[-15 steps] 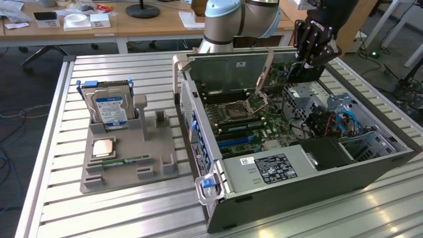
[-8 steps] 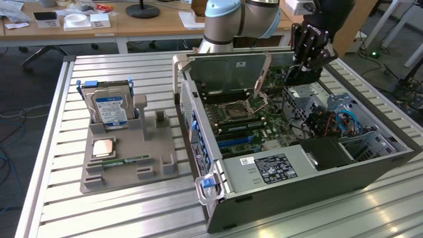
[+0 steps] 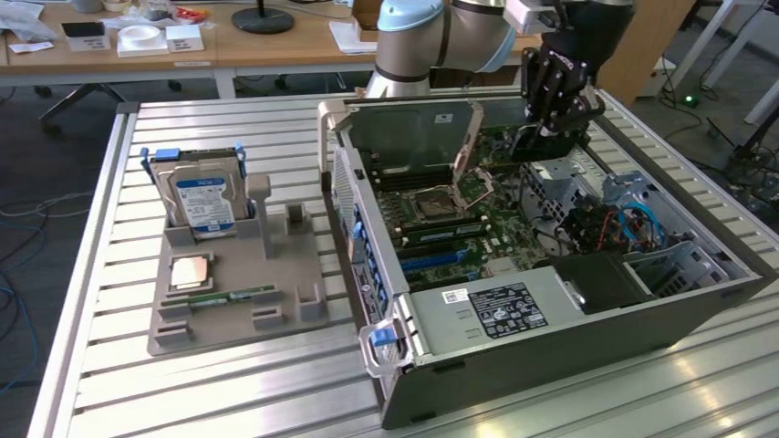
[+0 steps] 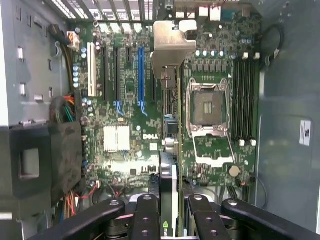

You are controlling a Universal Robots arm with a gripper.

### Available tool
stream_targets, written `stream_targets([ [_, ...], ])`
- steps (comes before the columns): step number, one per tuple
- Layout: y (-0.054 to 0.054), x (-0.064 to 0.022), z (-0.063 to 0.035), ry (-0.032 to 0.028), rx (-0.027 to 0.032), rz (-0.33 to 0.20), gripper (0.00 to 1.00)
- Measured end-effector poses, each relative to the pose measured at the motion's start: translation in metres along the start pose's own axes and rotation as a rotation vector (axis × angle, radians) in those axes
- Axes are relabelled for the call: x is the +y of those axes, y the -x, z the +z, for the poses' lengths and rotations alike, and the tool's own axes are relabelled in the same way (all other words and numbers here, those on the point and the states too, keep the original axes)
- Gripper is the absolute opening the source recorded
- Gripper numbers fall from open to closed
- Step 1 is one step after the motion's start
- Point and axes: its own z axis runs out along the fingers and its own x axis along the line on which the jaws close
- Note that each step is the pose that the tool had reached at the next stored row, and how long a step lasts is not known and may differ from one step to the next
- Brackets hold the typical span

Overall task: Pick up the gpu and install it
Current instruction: 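Insert the gpu into the slot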

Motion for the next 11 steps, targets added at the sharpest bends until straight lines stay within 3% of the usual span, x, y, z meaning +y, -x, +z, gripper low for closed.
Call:
stream_targets([
  [11, -0.0009, 0.0091, -0.0001, -0.0001, 0.0021, 0.0, 0.27],
])
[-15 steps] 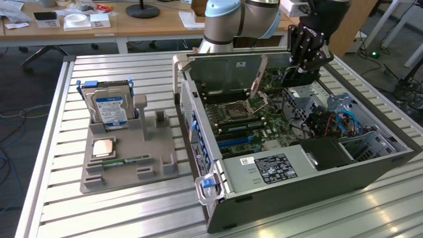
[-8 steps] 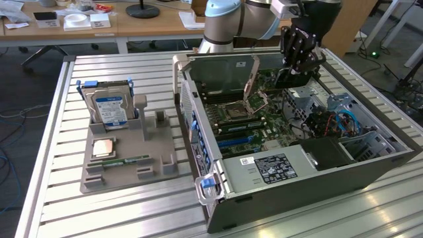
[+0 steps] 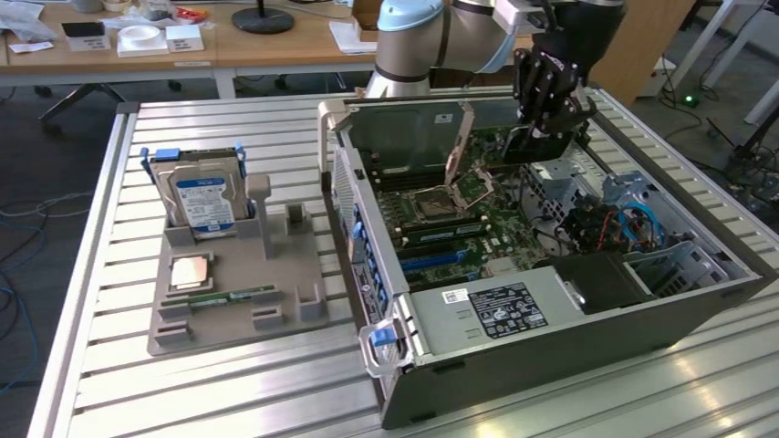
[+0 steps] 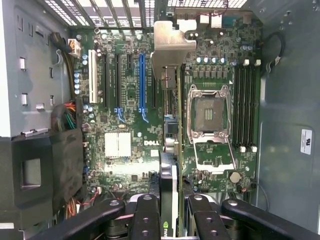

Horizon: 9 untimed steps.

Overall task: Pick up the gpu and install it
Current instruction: 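Insert the gpu into the slot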

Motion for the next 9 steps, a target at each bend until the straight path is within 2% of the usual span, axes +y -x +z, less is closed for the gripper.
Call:
stream_targets([
  [9, -0.0001, 0.0028, 0.0, 0.0, 0.0003, 0.0, 0.27],
])
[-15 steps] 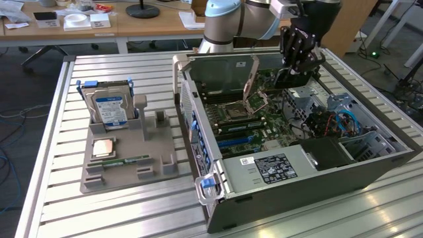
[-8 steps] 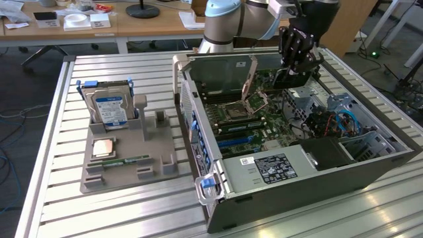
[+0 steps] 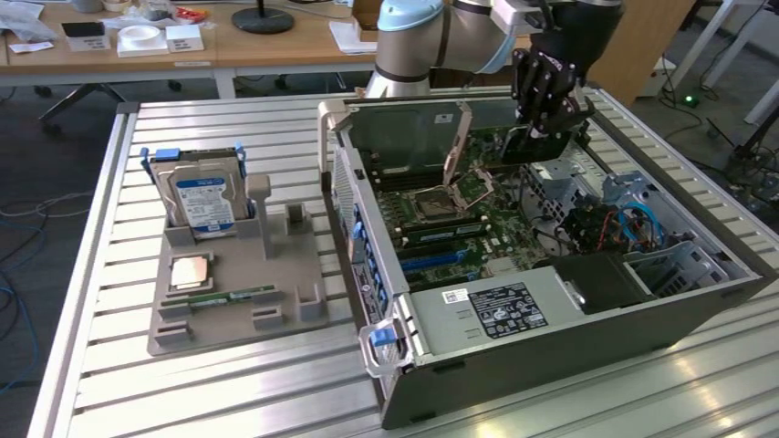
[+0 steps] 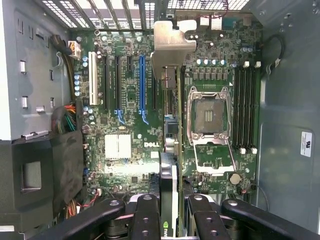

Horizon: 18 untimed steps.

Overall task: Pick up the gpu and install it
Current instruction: 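Insert the gpu into the slot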

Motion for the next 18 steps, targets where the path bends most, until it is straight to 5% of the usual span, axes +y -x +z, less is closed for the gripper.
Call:
stream_targets([
  [18, -0.001, 0.0079, 0.0219, 0.0, -0.0001, 0.0, 0.27],
])
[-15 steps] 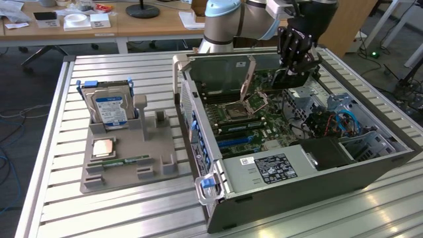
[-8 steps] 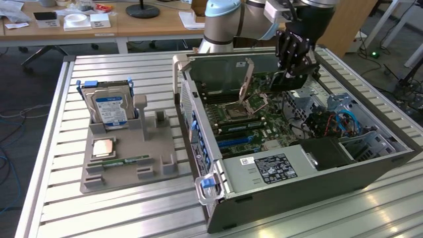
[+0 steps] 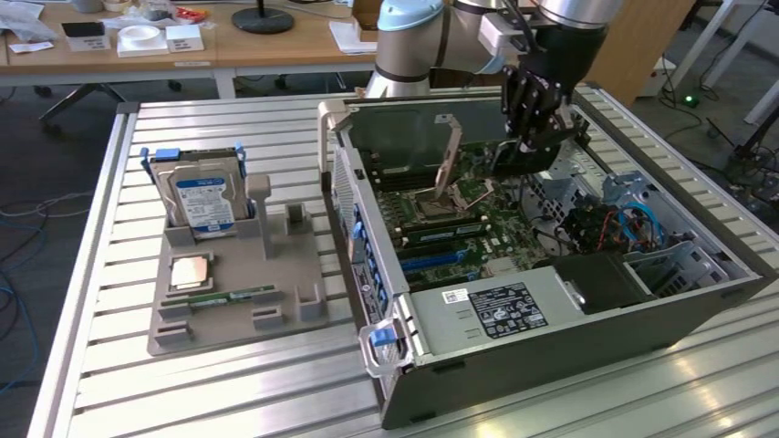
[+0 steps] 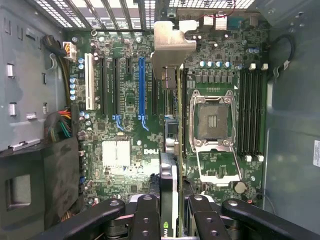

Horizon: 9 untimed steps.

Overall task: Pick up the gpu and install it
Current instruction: 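Insert the gpu into the slot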

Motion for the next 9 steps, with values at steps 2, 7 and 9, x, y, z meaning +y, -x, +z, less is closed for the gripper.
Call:
stream_targets([
  [2, -0.0002, 0.0011, 0.0023, 0.0, 0.0001, 0.0, 0.27],
  [7, -0.0002, 0.0013, 0.0025, 0.0, 0.0001, 0.0, 0.27],
  [9, -0.0002, 0.0013, 0.0026, 0.0, 0.0001, 0.0, 0.27],
])
